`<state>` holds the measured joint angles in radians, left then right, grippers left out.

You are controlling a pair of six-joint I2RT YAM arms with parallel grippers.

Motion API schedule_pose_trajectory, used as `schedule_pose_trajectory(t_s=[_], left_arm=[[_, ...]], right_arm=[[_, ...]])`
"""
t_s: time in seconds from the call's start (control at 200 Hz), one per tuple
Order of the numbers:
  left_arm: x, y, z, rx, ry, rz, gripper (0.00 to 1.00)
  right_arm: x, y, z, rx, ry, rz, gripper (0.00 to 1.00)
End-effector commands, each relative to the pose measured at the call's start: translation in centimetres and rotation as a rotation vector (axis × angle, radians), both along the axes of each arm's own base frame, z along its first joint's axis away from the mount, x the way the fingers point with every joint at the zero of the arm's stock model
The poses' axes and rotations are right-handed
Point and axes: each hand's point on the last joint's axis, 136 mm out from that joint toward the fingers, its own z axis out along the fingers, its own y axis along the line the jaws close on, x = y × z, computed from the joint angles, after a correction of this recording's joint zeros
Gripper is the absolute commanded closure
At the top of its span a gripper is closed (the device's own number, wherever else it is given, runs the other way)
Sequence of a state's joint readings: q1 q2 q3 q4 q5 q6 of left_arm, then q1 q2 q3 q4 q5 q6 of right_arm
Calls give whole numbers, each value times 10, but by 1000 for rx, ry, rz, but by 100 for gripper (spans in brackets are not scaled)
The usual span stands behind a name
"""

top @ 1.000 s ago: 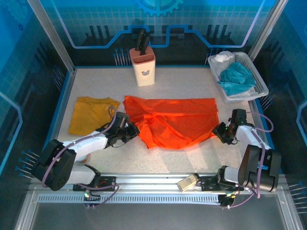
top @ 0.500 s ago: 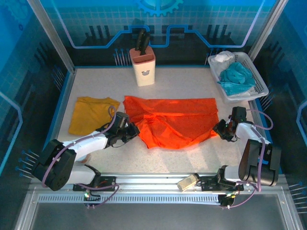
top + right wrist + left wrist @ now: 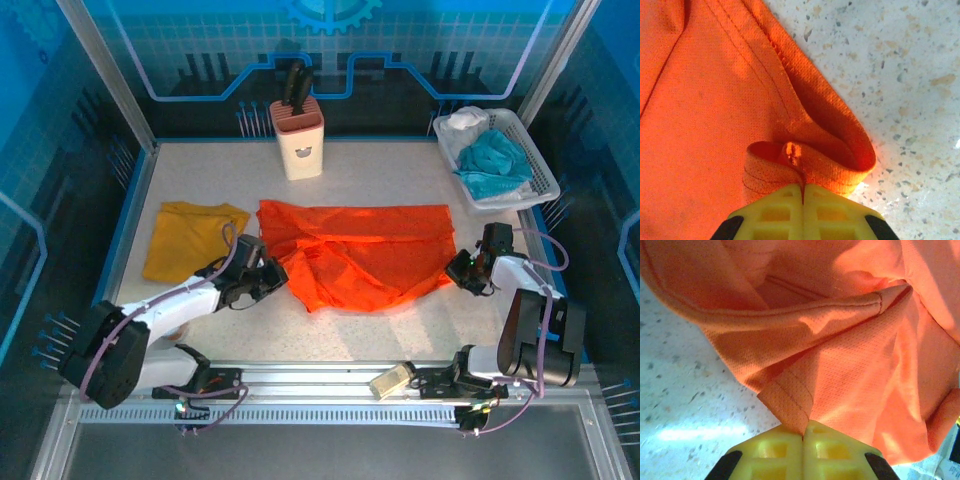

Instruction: Fold and stack the t-shirts

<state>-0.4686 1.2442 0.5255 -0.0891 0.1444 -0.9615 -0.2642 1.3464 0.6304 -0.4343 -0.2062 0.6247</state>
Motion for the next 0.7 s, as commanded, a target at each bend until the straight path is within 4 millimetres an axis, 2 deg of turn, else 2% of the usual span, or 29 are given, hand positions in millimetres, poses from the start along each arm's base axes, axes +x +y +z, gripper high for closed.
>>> schedule_pose_trajectory(t_s=[0.0,0.33,0.525,0.695], left_arm=[[-13,9,13,41,20,-1,100],[-66,33,29,19,62,95,100],[-94,35,19,1,115,128,100],[-113,32,10,33,160,118,100]], right_arm=[[-11,3,12,26,-1,-15,100],[-61,5,39,-14,67,-64,100],[-87,6,49,-25,109,-128,100],[-111,1,47,-66,203,-152,100]])
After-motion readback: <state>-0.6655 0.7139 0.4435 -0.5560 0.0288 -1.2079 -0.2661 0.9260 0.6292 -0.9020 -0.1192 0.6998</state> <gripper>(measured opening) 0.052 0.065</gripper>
